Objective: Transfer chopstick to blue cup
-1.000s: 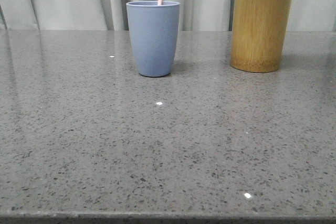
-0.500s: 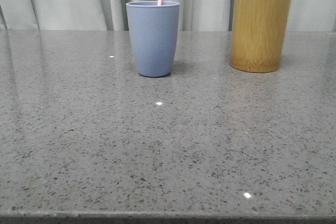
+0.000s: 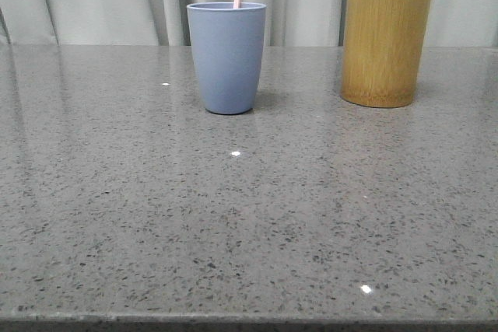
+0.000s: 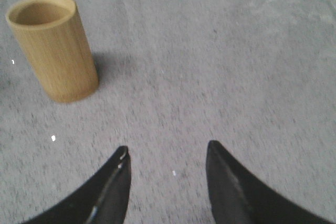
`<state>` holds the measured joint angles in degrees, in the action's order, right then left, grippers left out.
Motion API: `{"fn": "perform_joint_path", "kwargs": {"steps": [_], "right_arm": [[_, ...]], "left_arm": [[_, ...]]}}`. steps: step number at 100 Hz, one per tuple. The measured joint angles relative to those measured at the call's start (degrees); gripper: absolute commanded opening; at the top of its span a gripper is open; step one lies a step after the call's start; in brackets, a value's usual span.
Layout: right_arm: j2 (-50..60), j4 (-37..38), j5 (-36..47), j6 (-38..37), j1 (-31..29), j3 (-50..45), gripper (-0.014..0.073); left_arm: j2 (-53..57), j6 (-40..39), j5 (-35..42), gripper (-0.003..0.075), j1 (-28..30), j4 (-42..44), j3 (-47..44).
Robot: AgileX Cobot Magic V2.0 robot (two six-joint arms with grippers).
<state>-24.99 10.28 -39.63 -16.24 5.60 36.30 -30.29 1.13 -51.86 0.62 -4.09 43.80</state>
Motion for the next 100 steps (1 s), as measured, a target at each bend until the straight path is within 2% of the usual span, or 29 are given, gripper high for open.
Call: {"fn": "perform_joint_path", "kwargs": {"steps": [29, 39, 45, 53, 69, 76, 100], "right_arm": [[4.26, 0.0, -3.04, 0.13, 0.0, -0.58, 0.0351], [4.26, 0.0, -3.04, 0.13, 0.0, -0.58, 0.0336], [4.26, 0.0, -3.04, 0.13, 0.0, -0.58, 0.0294], [4.26, 0.0, -2.94, 0.25, 0.0, -0.58, 0.0186], [4.26, 0.0, -2.94, 0.25, 0.0, -0.58, -0.0061], [4.26, 0.0, -2.94, 0.25, 0.0, -0.58, -0.0064], [4.26, 0.0, -2.87, 0.25, 0.0, -0.58, -0.0067]], "left_arm": [[0.0, 0.0, 0.0, 0.0536, 0.0, 0.0, 0.0], [0.0, 0.0, 0.0, 0.0507, 0.0, 0.0, 0.0], [0.0, 0.0, 0.0, 0.0453, 0.0, 0.0, 0.0], [0.0, 0.0, 0.0, 0.0353, 0.0, 0.0, 0.0], [0.0, 0.0, 0.0, 0.0092, 0.0, 0.0, 0.0], [0.0, 0.0, 0.0, -0.0018, 0.0, 0.0, 0.0], [0.0, 0.0, 0.0, -0.0019, 0.0, 0.0, 0.0]]}}
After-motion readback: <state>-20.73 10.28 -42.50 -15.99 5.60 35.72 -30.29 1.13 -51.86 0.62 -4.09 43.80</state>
